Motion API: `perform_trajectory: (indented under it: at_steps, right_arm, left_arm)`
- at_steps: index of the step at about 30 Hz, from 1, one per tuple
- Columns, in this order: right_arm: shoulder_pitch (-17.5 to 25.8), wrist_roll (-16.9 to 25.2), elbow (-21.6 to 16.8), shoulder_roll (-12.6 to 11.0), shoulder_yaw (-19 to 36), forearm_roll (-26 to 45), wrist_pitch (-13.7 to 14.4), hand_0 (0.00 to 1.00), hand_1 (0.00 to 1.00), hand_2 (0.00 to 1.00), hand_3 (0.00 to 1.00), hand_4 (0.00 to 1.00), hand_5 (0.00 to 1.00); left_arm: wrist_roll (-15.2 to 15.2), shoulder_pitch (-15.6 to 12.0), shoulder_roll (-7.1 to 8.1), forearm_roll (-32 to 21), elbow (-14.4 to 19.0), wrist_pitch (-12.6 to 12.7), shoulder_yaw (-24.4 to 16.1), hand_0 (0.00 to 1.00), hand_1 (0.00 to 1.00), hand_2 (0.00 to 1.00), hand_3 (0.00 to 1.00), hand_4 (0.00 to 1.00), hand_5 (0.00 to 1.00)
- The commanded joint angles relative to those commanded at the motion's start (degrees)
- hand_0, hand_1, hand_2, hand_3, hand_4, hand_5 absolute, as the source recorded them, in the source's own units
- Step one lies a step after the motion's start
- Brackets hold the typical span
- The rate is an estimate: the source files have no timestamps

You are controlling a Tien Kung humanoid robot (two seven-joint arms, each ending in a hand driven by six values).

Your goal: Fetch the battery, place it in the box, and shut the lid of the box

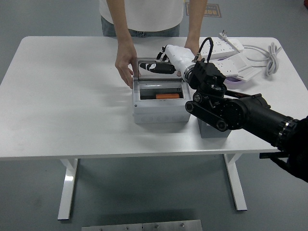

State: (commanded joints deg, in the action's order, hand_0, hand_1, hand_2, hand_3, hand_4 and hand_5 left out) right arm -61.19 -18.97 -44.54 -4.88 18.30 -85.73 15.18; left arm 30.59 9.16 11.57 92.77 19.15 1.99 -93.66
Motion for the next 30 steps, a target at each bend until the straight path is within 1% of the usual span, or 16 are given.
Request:
perform_trajectory:
  at_steps: [3,4,9,10,13,15,16,21,22,27,28,30]
  right_arm:
    - [-0.1,-0.1,-0.1,-0.1,-0.1,-0.2,-0.1,0.62,0.536,0.625,0.68,0.998,0.907]
    - [-0.2,-0.2,-0.2,-0.1,-0.1,-0.4,-0.1,0.55,0.51,0.614,0.677,0.998,0.909]
    - [-0.7,-1.0,-0.8,-0.4,-0.1,-1.8,-0.6,0.55,0.51,0.614,0.677,0.998,0.909]
    - [-0.8,-1.2,-1.0,-0.4,0.0,-2.1,-0.7,0.531,0.5,0.611,0.676,0.998,0.91]
    - [-1.1,-1.9,-1.3,-0.6,0.0,-2.9,-1.0,0.531,0.5,0.611,0.676,0.998,0.91]
    - [-1.1,-2.1,-1.4,-0.7,-0.1,-3.0,-1.2,0.531,0.5,0.611,0.676,0.998,0.91]
    - [-1.1,-2.2,-1.3,-0.7,-0.2,-3.0,-1.3,0.508,0.486,0.61,0.675,0.998,0.912]
    - [-0.7,-2.4,-1.3,-0.7,-0.9,-2.7,-1.6,0.508,0.486,0.61,0.675,0.998,0.912]
    - [-0.6,-2.4,-1.3,-0.8,-1.0,-2.6,-1.7,0.409,0.455,0.583,0.667,0.998,0.915]
    - [0.1,-2.8,-1.3,-0.8,-1.7,-2.2,-2.7,0.409,0.455,0.583,0.667,0.998,0.915]
    - [0.2,-2.9,-1.4,-0.9,-1.8,-2.3,-2.8,0.387,0.427,0.566,0.666,0.998,0.921]
    - [0.4,-3.2,-1.6,-0.9,-2.0,-2.5,-3.1,0.387,0.427,0.566,0.666,0.998,0.921]
  left_arm:
    - [0.0,0.0,-0.02,-0.1,0.0,0.1,0.0,0.493,0.663,0.522,0.507,0.261,0.002]
    - [0.0,0.0,-0.02,-0.1,0.0,0.1,0.1,0.493,0.664,0.523,0.507,0.262,0.002]
    - [0.0,-0.1,0.05,-0.1,0.0,0.3,0.1,0.493,0.664,0.523,0.507,0.262,0.002]
    - [0.0,-0.1,0.06,-0.1,0.0,0.3,0.1,0.493,0.664,0.524,0.508,0.264,0.002]
    - [0.0,0.0,0.08,-0.1,0.0,0.3,0.2,0.493,0.664,0.524,0.508,0.264,0.002]
    - [0.0,0.0,0.1,-0.2,0.0,0.4,0.2,0.493,0.664,0.524,0.508,0.264,0.002]
    - [0.0,0.0,0.1,-0.2,0.0,0.4,0.2,0.493,0.665,0.523,0.508,0.264,0.002]
    - [0.0,-0.1,0.04,-0.4,-0.1,0.4,0.4,0.493,0.665,0.523,0.508,0.264,0.002]
    - [-0.1,-0.1,0.03,-0.5,-0.1,0.4,0.4,0.493,0.664,0.524,0.509,0.263,0.002]
    - [-0.2,-0.2,0.03,-0.9,-0.2,0.6,0.6,0.493,0.664,0.524,0.509,0.263,0.002]
    - [-0.2,-0.2,0.02,-0.9,-0.2,0.6,0.6,0.493,0.665,0.524,0.508,0.263,0.002]
    - [-0.1,-0.2,0.0,-0.9,-0.1,0.7,0.6,0.493,0.665,0.524,0.508,0.263,0.002]
